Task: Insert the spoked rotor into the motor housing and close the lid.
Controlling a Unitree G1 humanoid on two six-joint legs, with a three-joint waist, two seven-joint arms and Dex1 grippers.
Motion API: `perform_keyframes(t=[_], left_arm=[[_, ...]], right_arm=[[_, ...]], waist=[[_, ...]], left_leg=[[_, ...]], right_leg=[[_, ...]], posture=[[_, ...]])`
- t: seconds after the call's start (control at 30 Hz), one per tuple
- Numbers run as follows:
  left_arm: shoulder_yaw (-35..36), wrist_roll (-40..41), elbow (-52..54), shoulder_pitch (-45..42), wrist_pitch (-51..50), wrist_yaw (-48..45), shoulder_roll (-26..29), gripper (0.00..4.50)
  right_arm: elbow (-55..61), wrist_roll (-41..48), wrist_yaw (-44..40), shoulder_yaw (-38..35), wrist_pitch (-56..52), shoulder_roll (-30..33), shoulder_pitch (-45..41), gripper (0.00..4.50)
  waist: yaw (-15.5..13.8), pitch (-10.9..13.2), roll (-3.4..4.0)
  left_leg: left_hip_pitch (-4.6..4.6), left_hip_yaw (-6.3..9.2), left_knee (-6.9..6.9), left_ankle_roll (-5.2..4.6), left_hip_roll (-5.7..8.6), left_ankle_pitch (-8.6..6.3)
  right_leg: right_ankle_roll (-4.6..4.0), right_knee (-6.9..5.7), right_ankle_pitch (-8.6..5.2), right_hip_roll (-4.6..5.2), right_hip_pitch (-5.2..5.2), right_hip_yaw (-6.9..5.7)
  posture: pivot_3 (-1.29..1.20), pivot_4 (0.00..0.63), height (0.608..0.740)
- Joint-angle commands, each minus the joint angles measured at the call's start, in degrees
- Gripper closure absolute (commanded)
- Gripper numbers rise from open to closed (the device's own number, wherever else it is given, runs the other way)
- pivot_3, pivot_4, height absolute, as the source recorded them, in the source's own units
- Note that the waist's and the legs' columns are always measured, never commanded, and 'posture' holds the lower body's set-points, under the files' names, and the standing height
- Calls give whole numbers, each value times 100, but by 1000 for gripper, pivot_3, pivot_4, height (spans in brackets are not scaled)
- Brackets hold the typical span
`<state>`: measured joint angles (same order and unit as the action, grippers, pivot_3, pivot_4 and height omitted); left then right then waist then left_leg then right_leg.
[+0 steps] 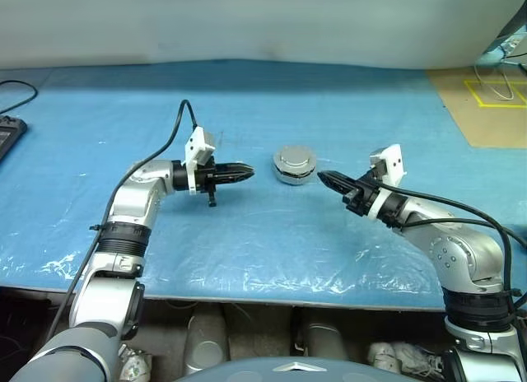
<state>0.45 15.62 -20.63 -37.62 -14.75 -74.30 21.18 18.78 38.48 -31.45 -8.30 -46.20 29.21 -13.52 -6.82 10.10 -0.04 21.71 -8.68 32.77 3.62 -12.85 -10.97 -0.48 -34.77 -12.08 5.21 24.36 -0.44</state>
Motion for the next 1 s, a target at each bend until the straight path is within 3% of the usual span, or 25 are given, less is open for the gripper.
perform_keyframes(t=[0.03, 0.2, 0.33, 0.4, 1.0], left_arm=[[30, 185, -67, -200, 90, 58, 5, 3448], [-33, 214, -183, -217, 207, 51, -5, 1774], [-54, 197, -214, -218, 340, 157, -22, 329], [-71, 220, -224, -222, 352, 140, -11, 318], [-45, 268, -206, -184, 479, 181, 29, 318]], right_arm=[[211, -76, -33, -61, 173, 85, 85, 4075], [275, -100, -50, -88, 210, 71, 162, 2548], [257, -69, -65, -74, 131, 83, 143, 1074], [247, -4, -85, -89, 75, 75, 115, 432], [76, -41, -195, -13, 138, 44, -112, 432]], waist=[[-2, 0, 0], [-1, 0, 0], [1, 0, 0], [2, 0, 0], [2, 0, 0]], left_leg=[[0, 0, 0, 0, 0, 0], [-1, 0, 0, 0, 0, 0], [-2, 0, 2, 0, 0, 0], [-2, 0, 2, 0, 0, 0], [-2, 0, 8, -1, 0, 0]], right_leg=[[0, 0, 0, 0, 0, 0], [0, -1, 0, 0, 0, 1], [0, -2, 0, 0, 0, 2], [0, -2, 0, -1, 0, 2], [0, -7, 0, -1, 0, 4]], posture=[[0, 150, 740], [0, 150, 740], [0, 150, 740], [0, 150, 740], [0, 150, 740]])
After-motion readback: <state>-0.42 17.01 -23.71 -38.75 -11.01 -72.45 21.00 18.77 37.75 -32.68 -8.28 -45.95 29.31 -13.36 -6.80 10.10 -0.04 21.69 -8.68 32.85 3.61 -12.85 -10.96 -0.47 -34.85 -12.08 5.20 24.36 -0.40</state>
